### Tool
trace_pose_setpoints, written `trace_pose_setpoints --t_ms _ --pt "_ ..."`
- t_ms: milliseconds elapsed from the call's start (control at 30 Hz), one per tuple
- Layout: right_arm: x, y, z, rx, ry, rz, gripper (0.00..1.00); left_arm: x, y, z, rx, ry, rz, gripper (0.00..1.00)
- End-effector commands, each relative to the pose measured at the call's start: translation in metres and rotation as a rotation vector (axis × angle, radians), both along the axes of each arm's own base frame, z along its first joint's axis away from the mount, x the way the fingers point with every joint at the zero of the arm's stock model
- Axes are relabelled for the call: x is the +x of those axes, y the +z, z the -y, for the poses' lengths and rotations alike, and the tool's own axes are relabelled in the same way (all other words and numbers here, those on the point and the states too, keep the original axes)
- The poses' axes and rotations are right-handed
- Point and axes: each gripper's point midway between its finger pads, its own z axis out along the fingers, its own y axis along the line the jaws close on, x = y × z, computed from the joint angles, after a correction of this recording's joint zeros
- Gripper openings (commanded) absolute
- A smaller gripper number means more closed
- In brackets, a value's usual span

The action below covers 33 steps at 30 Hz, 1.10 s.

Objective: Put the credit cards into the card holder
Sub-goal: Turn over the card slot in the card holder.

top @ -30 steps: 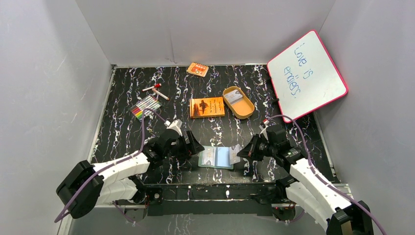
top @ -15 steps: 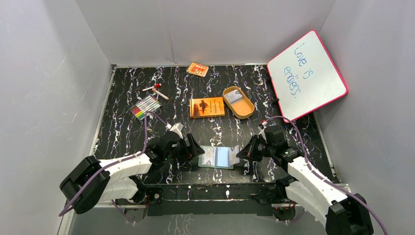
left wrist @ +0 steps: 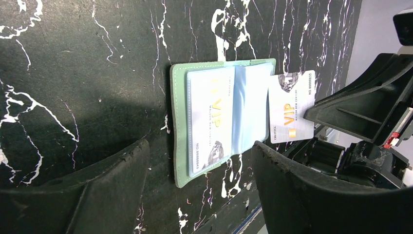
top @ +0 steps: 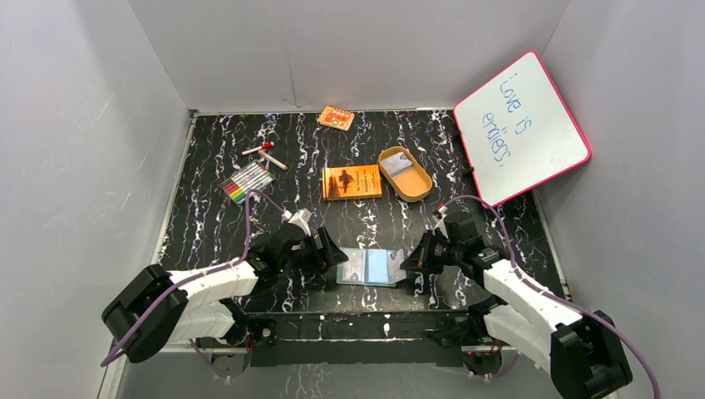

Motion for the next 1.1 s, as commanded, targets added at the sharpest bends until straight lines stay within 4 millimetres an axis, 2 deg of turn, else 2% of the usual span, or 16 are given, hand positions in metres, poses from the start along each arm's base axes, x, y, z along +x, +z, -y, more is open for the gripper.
trace_pose_setpoints --t_ms 0,533,1067 --pt "0.004 0.006 -0.012 0.043 0.054 0.056 0.0 -0.004 -0.002 0.001 -0.011 -0.013 -0.007 0.73" --pt "-0.003 0.01 -0.036 0.091 0.144 0.072 0.0 -0.003 0.0 -0.002 0.001 -0.008 0.007 0.71" --pt "-0.007 0.022 -0.069 0.14 0.248 0.125 0.0 -0.002 0.003 -0.009 0.032 0.0 0.025 0.68"
